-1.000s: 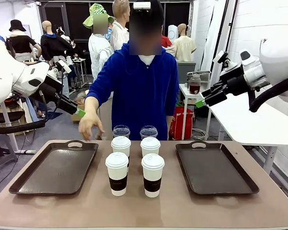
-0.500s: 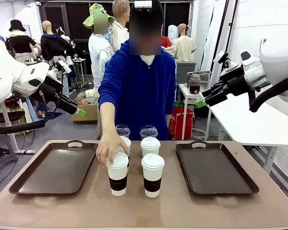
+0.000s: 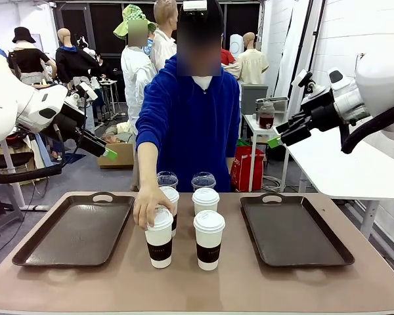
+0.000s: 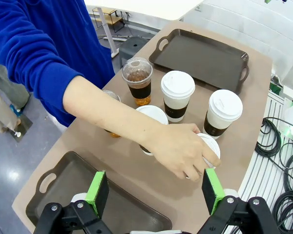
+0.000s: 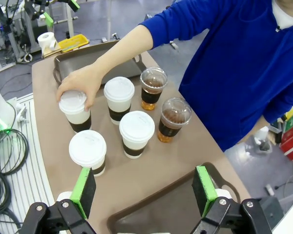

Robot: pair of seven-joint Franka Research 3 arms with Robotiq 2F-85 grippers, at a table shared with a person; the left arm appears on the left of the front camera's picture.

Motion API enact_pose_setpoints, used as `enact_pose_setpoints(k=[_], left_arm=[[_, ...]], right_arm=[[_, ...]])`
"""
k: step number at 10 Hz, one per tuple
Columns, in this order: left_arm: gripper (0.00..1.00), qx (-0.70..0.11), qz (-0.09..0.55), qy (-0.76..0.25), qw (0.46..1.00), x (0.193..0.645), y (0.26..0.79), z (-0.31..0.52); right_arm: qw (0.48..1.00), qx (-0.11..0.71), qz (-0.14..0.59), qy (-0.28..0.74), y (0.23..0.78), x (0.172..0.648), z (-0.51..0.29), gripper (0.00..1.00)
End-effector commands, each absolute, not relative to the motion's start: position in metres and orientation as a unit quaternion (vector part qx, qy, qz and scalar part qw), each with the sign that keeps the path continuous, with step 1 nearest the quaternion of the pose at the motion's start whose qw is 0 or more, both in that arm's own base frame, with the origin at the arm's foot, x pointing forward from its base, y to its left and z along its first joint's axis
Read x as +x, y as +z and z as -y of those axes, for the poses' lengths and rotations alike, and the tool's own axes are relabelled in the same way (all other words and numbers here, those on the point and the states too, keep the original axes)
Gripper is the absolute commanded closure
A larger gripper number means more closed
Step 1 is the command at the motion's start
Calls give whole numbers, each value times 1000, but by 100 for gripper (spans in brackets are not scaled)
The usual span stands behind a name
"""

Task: Distribute the coffee onto the tray.
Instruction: Pick up one iced Americano and place it on the right Handle tray.

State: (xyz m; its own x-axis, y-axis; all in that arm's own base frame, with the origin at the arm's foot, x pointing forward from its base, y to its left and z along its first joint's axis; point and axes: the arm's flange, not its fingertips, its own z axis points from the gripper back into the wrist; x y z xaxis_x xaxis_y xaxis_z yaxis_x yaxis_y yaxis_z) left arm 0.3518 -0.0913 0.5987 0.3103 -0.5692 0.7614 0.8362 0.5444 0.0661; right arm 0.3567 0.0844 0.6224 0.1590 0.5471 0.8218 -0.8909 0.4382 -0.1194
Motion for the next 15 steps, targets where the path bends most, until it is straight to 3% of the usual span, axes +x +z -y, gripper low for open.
enact_pose_setpoints(k=[1, 5, 10, 15], left_arm=[[0, -177, 383, -446, 790, 351, 599, 91], [0, -177, 383, -446, 790, 351, 599, 91], [0, -177, 383, -446, 790, 351, 599, 91], [0, -177, 383, -446, 790, 351, 599, 91]], right_arm=[[726, 210, 429, 495, 620, 361, -86, 0], [729, 214, 408, 507, 627, 372, -81, 0], [715, 189, 381, 555, 602, 464, -81, 0], [671, 249, 386, 582, 549, 515, -76, 0]])
